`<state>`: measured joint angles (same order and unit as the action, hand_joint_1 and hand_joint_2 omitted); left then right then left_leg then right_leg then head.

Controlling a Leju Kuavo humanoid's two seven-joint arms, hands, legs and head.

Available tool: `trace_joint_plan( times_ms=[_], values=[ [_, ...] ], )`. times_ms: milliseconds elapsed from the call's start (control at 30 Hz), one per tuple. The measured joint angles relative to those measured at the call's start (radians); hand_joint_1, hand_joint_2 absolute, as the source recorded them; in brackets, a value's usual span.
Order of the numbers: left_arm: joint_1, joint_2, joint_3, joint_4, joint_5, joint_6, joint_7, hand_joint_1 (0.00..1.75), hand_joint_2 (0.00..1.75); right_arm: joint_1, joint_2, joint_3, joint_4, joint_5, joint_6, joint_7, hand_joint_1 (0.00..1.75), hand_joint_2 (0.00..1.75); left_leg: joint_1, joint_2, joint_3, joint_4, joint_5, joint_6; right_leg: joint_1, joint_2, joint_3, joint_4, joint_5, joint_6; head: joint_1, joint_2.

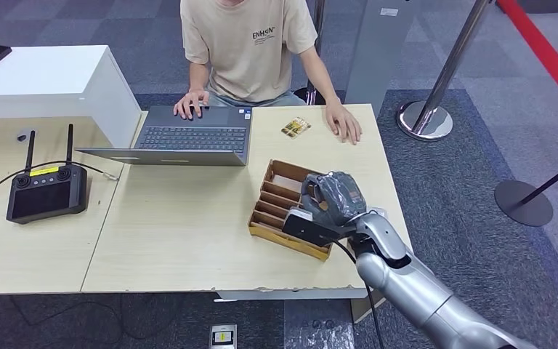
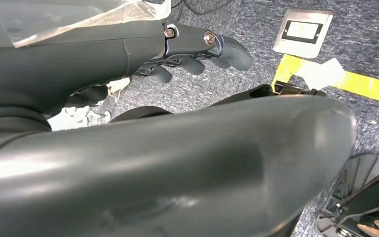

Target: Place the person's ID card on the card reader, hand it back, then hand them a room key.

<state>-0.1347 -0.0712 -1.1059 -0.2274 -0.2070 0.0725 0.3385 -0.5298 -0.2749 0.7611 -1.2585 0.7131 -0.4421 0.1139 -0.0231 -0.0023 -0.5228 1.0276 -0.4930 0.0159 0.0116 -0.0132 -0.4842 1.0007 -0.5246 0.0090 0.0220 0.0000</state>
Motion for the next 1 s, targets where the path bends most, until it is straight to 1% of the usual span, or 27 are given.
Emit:
trace_joint_plan(
  times_ms=[133,267,433,467,500,600,633,667,767,933,967,1000],
  values=[
    [0.0,0.0,0.0,0.0,-0.003,0.0,-0.001,0.0,0.0,-0.016,0.0,0.0,-0.018,0.005,0.002,0.0,1.75,1.75,0.0,0.0,0.0,0.0,0.0,0.0,0.0,0.0,0.0,0.0,0.0,0.0,0.0,0.0],
    [-0.001,0.0,0.0,0.0,-0.007,-0.002,-0.004,0.0,0.0,-0.053,-0.001,-0.003,-0.053,0.001,0.022,0.0,1.75,1.75,0.0,0.0,0.001,0.0,0.0,0.0,0.0,0.0,0.001,0.0,0.0,0.0,0.0,0.0],
    [-0.004,-0.001,-0.002,0.0,-0.015,-0.007,-0.006,0.0,0.0,-0.145,-0.004,-0.004,-0.105,-0.048,0.061,-0.006,1.75,1.75,0.0,0.0,0.001,0.0,0.0,0.0,0.0,0.0,0.001,0.0,0.0,0.0,0.0,0.0],
    [-0.005,-0.002,-0.002,0.0,-0.016,-0.008,-0.008,0.0,0.0,-0.168,-0.005,-0.005,-0.113,-0.058,0.072,-0.007,1.72,1.75,0.0,0.0,0.001,0.0,0.0,0.0,0.0,0.0,0.001,0.0,0.0,0.0,0.0,0.0],
    [-0.006,-0.002,-0.002,0.0,-0.017,-0.008,-0.009,0.0,0.0,-0.19,-0.005,-0.005,-0.119,-0.065,0.082,-0.008,1.37,1.75,0.0,0.0,0.001,0.0,0.0,0.0,0.0,0.0,0.001,0.0,0.0,0.0,0.0,0.0],
    [-0.007,-0.003,-0.002,0.0,-0.013,-0.008,-0.016,0.0,0.0,-0.239,-0.006,-0.004,-0.128,-0.073,0.101,-0.008,0.14,1.75,0.0,0.0,0.001,0.0,0.0,0.0,0.0,0.0,0.001,0.0,0.0,0.0,0.0,0.0],
    [-0.008,-0.003,-0.002,0.0,-0.01,-0.008,-0.02,0.0,0.0,-0.248,-0.006,-0.004,-0.129,-0.072,0.1,-0.005,0.05,1.75,0.0,0.0,0.001,0.0,0.0,0.0,0.0,0.0,0.001,0.0,0.0,0.0,0.0,0.0],
    [-0.008,-0.003,-0.002,0.0,-0.006,-0.008,-0.024,0.0,0.0,-0.253,-0.005,-0.004,-0.129,-0.07,0.096,-0.002,0.02,1.75,0.0,0.0,0.001,0.0,0.0,0.0,0.0,0.0,0.001,0.0,0.0,0.0,0.0,0.0],
    [-0.007,-0.003,-0.002,0.0,0.004,-0.008,-0.034,0.0,0.0,-0.244,-0.006,-0.003,-0.129,-0.059,0.072,0.007,0.0,1.75,0.0,0.0,0.001,0.0,0.0,0.0,0.0,0.0,0.001,0.0,0.0,0.0,0.0,0.0],
    [-0.004,-0.003,-0.002,0.0,0.012,-0.008,-0.031,0.0,0.0,-0.191,-0.01,-0.003,-0.128,-0.056,0.027,0.02,0.01,1.75,0.0,0.0,0.001,0.0,0.0,0.0,0.0,0.0,0.001,0.0,0.0,0.0,0.0,0.0],
    [-0.003,-0.003,-0.002,0.0,0.013,-0.008,-0.03,0.0,0.0,-0.178,-0.012,-0.004,-0.13,-0.054,0.02,0.025,0.4,1.75,0.0,0.0,0.001,0.0,0.0,0.0,0.0,0.0,0.001,0.0,0.0,0.0,0.0,0.0],
    [-0.002,-0.003,-0.002,0.0,0.015,-0.008,-0.03,0.0,0.0,-0.166,-0.014,-0.004,-0.133,-0.05,0.014,0.031,0.83,1.75,0.0,0.0,0.001,0.0,0.0,0.0,0.0,0.0,0.001,0.0,0.0,0.0,0.0,0.0]
  ],
)
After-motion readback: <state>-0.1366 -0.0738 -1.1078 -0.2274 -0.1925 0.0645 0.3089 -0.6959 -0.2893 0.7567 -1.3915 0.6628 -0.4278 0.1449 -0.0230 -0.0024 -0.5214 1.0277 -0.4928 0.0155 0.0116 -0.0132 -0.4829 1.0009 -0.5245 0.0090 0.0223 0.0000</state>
